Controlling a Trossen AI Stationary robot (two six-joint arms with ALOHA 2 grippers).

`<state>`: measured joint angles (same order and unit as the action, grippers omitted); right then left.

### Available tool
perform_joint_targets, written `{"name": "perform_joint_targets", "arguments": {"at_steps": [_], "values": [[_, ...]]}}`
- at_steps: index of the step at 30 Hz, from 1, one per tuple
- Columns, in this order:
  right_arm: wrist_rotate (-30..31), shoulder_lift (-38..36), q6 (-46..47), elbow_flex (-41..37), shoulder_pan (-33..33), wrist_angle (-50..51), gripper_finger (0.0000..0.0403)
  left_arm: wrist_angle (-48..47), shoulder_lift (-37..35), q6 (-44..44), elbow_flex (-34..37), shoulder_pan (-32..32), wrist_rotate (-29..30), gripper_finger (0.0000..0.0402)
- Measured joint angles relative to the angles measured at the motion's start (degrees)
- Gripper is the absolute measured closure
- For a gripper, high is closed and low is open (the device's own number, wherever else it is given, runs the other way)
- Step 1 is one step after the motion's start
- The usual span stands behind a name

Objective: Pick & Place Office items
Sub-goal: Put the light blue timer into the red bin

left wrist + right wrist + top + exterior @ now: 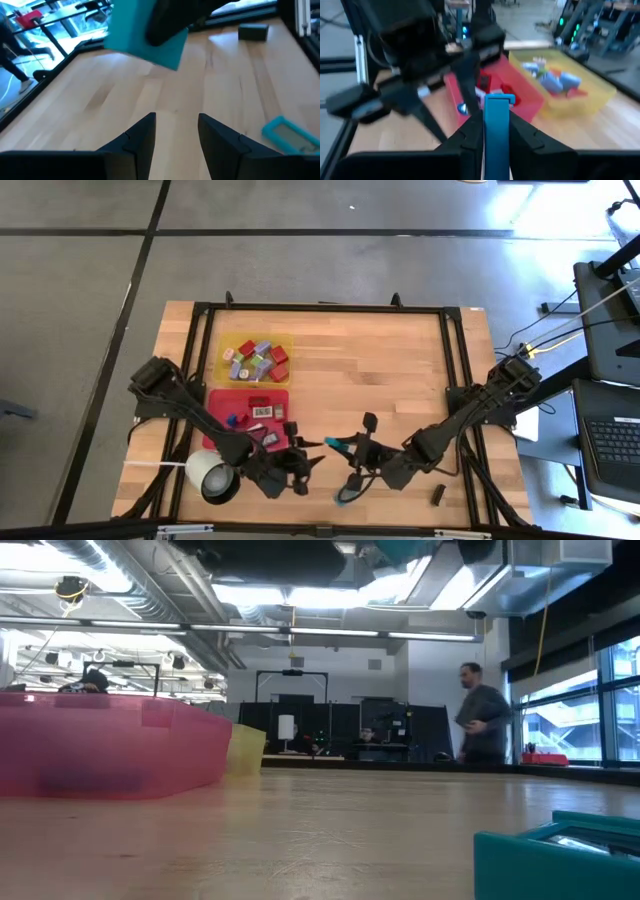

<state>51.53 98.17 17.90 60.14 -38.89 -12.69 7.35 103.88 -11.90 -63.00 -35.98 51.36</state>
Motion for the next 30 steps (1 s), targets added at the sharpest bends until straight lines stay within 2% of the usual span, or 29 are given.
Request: {"name": "perform_joint_targets", "arguments": {"at_steps": [6, 9, 19, 24, 30], "values": [[-0.09, 0.0, -10.64, 0.0, -0.17, -8.37, 0.034, 6.99, 0.25, 0.82, 0.0, 1.04, 0.81, 0.0251], [-3.15, 0.0, -14.05, 0.0, -0.2, -10.07, 0.0347, 11.49, 0.22, 3.11, 0.0, 1.0, 0.96, 0.0246], [-13.27, 0.0, -22.25, -0.02, -0.2, -15.82, 0.034, 24.79, 0.19, 10.47, -0.02, 1.17, -9.84, 0.0245], [-14.32, 0.0, -24.92, -0.02, -0.24, -18.45, 0.0345, 27.47, 0.17, 13.11, -0.02, 1.18, -12.98, 0.0255], [-15.24, 0.0, -26.06, -0.02, -0.24, -19.42, 0.034, 27.72, 0.12, 12.85, -0.02, 1.19, -13.36, 0.0274]]}}
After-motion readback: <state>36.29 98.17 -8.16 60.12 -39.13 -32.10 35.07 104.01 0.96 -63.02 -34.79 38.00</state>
